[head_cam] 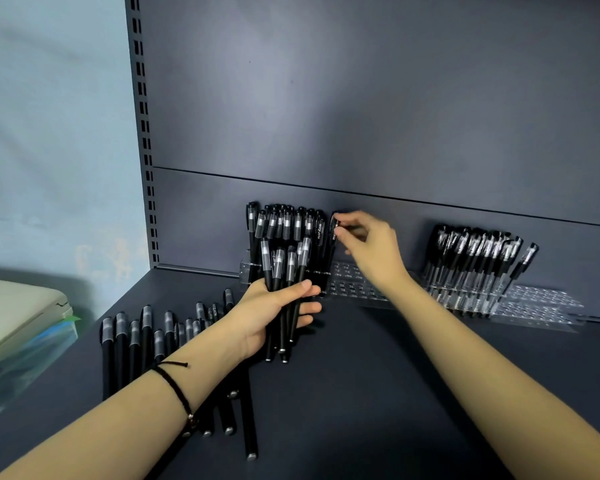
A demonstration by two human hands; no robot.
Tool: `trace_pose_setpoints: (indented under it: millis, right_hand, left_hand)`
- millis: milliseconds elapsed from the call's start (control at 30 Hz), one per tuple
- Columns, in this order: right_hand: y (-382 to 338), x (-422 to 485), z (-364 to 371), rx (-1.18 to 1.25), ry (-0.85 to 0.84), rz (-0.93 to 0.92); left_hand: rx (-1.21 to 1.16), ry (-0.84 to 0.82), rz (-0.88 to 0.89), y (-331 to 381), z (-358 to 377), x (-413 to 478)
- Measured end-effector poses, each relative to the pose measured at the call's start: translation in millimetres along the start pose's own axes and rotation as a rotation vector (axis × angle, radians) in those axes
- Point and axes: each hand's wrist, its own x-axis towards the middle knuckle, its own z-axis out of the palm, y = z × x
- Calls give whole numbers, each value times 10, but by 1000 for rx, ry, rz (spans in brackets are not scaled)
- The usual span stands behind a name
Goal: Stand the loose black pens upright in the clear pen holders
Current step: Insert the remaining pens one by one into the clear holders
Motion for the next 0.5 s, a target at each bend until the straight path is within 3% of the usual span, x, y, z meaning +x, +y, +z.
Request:
trace_pose_setpoints:
  millis: [167,333,500]
  right_hand:
    - [-108,-118,11,-51,110,-81]
    - [-385,-360,65,104,-212,48]
    - [-346,-328,86,330,-172,206]
  left_hand:
    - [-35,-19,17,-18,15,-4]
    - [-9,-12,41,-4,23,-22]
    - [5,0,41,4,34,-22]
